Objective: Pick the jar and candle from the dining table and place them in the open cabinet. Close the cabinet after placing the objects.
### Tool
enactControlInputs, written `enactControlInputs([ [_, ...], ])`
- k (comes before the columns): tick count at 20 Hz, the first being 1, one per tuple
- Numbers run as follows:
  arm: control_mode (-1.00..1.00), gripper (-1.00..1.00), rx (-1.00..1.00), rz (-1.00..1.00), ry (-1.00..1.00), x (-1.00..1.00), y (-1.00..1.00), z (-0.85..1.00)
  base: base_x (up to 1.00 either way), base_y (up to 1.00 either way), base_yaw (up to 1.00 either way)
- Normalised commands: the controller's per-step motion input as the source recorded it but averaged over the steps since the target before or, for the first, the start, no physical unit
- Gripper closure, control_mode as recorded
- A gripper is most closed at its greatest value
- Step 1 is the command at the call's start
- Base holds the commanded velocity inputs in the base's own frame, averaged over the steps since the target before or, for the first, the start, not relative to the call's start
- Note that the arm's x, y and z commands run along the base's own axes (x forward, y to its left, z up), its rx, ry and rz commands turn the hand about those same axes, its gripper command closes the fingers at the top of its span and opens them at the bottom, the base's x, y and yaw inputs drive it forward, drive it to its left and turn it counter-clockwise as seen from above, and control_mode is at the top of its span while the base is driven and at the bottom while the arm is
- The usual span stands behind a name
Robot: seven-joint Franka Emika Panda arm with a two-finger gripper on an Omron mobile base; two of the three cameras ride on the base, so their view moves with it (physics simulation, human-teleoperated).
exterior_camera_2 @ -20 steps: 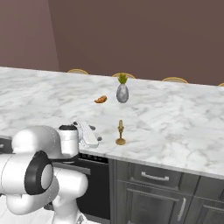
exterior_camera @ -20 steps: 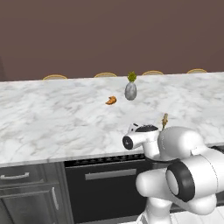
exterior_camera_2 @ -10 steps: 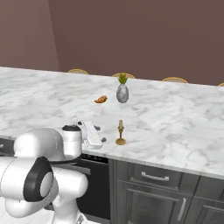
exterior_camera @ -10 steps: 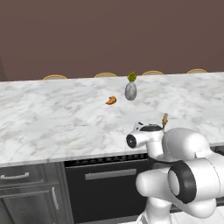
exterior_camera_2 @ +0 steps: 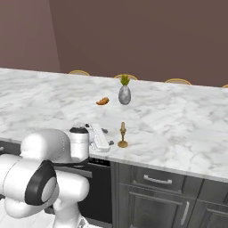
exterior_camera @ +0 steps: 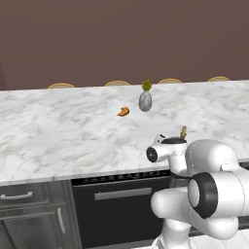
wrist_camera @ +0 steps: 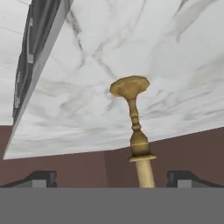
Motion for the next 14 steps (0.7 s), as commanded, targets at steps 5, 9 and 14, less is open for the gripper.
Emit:
enactControlInputs([
  [5,-1.0,-1.0,0.0,0.0,0.02,0.17,-0.17,-0.03,0.0,0.0,0.0],
  [9,-1.0,-1.0,0.0,0.0,0.04,0.33,-0.1,-0.06,0.0,0.0,0.0],
  [14,-1.0,-1.0,0.0,0.0,0.04,0.34,-0.02,-0.2,0.0,0.0,0.0],
])
